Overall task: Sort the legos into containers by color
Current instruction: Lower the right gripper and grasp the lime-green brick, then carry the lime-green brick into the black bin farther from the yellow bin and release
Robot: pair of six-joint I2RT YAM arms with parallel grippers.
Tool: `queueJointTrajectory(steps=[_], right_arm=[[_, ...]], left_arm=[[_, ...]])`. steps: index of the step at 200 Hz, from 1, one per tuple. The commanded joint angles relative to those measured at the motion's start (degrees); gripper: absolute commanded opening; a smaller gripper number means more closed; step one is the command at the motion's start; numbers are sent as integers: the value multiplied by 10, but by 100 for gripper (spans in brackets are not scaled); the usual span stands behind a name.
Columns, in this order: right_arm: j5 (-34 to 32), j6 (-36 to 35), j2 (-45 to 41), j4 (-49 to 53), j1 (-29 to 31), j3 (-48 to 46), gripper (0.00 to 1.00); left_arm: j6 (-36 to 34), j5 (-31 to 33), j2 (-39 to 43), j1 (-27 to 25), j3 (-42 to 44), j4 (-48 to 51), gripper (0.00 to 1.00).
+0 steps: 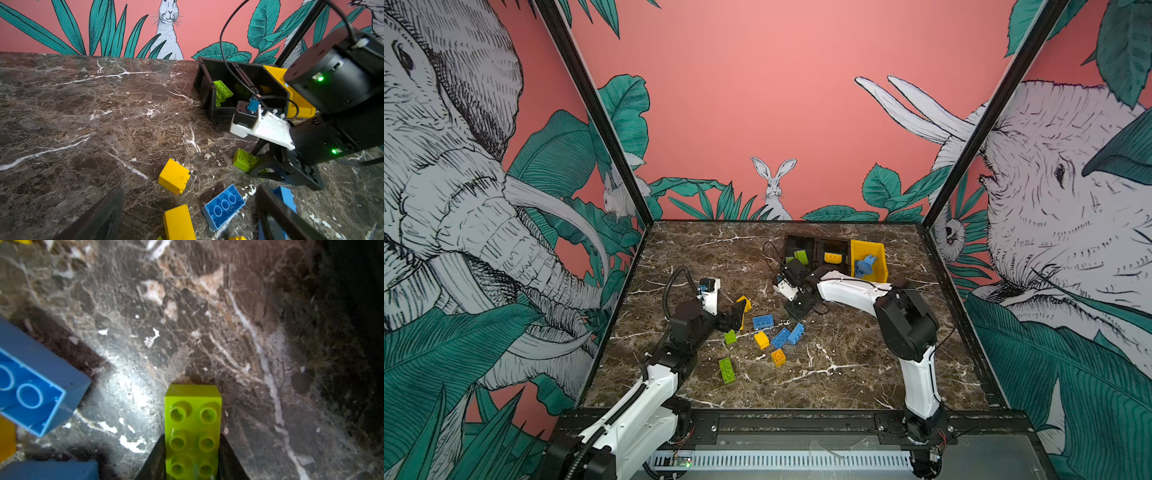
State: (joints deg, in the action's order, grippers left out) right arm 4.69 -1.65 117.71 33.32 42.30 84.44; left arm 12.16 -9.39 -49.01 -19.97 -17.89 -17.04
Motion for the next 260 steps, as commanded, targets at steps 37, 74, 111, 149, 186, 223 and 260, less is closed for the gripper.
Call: queueJointTrajectory(steps=[37,74,111,149,186,223,260], right_arm=[[0,25,-84,-34,-36,8,21],[4,24,-45,-37,-71,81,17],[1,18,24,-34,-98,181,15],[-9,16,93,-23,-114,276,16],[-32,17,133,-26,-122,322,24],[-30,24,147,-23,-128,339,37],[-31,18,121,-5,-128,331,67]], left_arm=[[-7,-8,1,-4,-19,-6,99],[-11,-10,-4,-6,-21,-6,99],[-13,-15,-11,-7,-23,-8,99],[-15,-15,-17,-8,-25,-7,99],[-19,-9,-18,-8,-25,-6,99],[-19,-14,-24,-10,-28,-6,99],[-19,-15,-13,-10,-26,-4,99]])
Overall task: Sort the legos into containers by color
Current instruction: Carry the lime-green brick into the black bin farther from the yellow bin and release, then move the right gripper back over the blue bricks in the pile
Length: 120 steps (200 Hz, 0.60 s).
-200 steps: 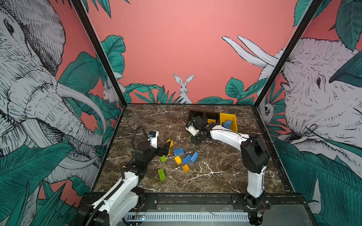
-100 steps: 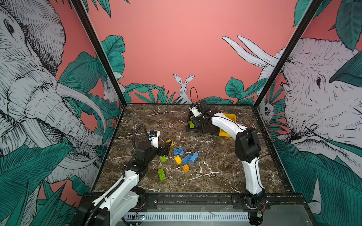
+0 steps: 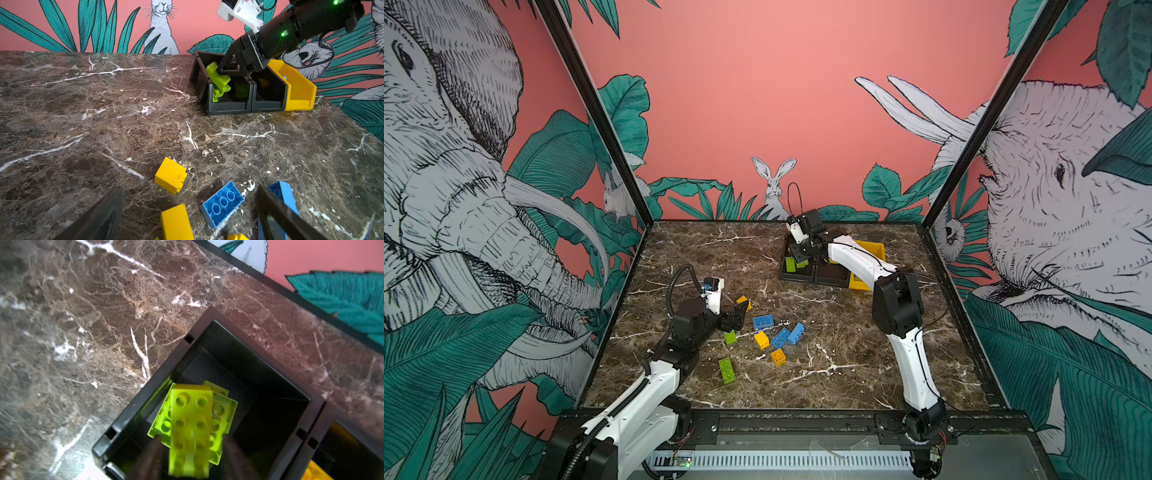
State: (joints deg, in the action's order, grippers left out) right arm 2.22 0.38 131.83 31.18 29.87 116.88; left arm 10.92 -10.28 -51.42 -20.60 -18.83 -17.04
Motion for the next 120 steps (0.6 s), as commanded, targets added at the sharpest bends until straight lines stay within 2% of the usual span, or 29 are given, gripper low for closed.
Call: queueJointTrajectory(steps=[1,13,36,59,90,120], right_arm=[[-7,-2,-22,17,-3,6,68],[-5,-4,-42,19,-3,-8,72],[13,-2,-99,31,-1,-53,73],[22,20,-186,55,17,-144,75],[38,146,-332,10,61,-351,79],[12,262,-433,-50,115,-520,77]], left_arm=[[-6,-6,11,-4,-17,-4,99],[-7,-7,15,-5,-16,-4,99],[-8,-10,18,-7,-16,-5,99],[-12,-12,19,-8,-15,-6,99],[-14,-11,26,-12,-14,-6,99],[-19,-9,34,-15,-12,-6,99]])
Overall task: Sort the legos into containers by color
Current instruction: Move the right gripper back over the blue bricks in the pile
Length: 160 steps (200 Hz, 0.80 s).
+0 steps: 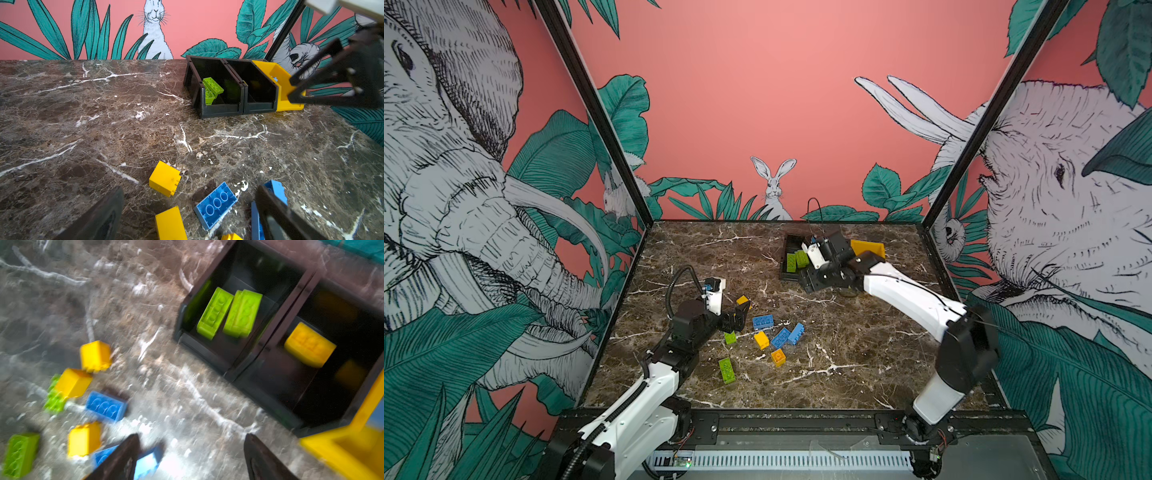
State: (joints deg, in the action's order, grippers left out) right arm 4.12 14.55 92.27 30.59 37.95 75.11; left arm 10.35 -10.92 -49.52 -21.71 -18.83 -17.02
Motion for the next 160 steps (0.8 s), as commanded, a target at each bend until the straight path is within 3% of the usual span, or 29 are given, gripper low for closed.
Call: queueJointTrajectory(steps=[1,62,97,160], right_arm=[[-7,123,-39,-47,37,-105,77],[13,192,-26,-121,90,-180,73],[27,181,32,-117,97,-145,72],[-11,161,85,-44,103,-109,72]], left_arm=[[-13,-3,15,-4,-12,-6,99],[-14,-4,17,-7,-12,-6,99],[-16,0,21,-9,-12,-2,99],[-16,0,24,-9,-12,0,99]])
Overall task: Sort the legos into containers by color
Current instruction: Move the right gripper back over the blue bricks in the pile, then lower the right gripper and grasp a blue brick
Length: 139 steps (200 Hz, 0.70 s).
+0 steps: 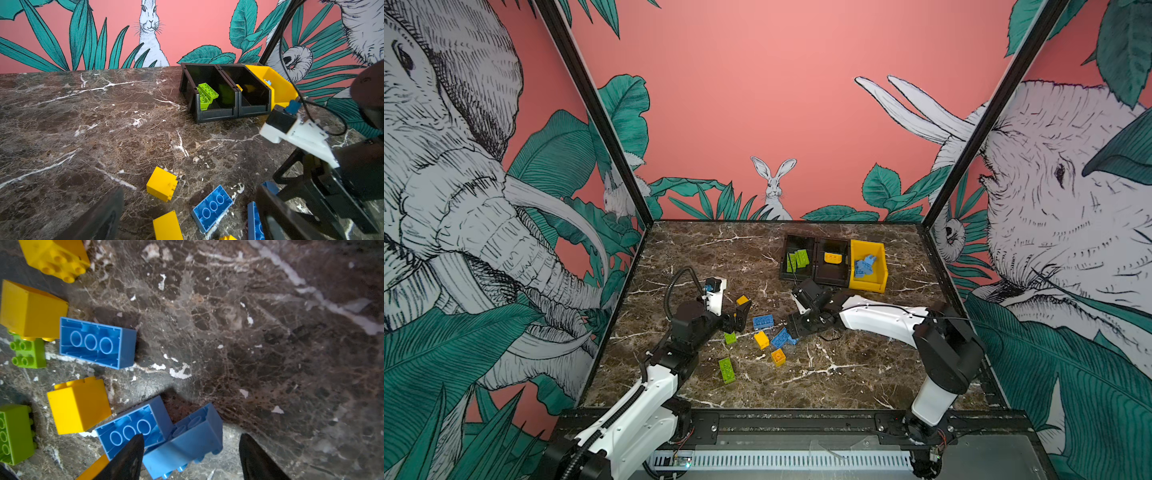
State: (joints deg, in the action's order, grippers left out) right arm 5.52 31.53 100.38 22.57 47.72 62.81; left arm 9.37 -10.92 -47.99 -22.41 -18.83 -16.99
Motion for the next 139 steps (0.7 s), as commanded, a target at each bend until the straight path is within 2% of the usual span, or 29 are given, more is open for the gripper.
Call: queueJointTrajectory(steps=[1,83,109,139], right_arm=[[-25,-10,3,37,5,14,71],[-83,-19,-80,85,-4,-43,72],[-51,-13,-82,67,-2,-50,71],[-24,-39,-77,35,16,-44,67]], left_arm=[[-6,0,9,-2,-12,-1,99],[-6,1,4,-3,-12,-1,99],[-7,2,5,-3,-11,-2,99],[-4,-2,0,-3,-11,-7,99]])
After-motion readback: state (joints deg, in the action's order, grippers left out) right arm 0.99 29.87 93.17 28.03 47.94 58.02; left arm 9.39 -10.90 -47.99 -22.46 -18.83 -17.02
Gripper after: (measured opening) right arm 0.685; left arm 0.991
